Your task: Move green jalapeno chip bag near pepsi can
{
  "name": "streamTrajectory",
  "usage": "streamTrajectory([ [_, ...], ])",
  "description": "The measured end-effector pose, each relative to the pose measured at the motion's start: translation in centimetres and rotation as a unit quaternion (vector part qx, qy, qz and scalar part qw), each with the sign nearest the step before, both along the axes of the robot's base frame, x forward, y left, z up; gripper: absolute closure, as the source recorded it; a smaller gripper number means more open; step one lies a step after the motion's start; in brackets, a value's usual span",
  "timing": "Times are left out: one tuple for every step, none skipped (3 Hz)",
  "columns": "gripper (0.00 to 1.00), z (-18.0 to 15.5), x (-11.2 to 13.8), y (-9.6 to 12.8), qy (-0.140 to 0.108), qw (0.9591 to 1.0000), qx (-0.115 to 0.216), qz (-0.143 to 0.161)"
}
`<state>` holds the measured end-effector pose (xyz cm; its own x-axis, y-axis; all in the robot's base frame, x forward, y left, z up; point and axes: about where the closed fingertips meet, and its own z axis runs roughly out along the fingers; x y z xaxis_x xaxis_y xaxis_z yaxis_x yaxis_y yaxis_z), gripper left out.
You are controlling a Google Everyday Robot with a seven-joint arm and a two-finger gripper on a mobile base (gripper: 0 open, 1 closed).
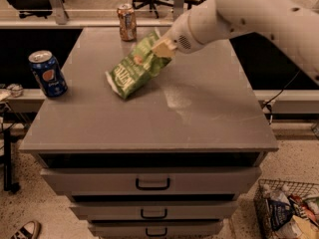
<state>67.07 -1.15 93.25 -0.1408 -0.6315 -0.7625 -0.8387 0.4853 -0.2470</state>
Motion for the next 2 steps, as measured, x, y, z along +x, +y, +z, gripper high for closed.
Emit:
streamTrajectory([
  [1.0,-0.2,-0.1,4.6,0.008,0.9997,0.022,0.011],
  [1.0,-0.8,0.2,7.2,0.012,0.9994,0.034,0.0],
])
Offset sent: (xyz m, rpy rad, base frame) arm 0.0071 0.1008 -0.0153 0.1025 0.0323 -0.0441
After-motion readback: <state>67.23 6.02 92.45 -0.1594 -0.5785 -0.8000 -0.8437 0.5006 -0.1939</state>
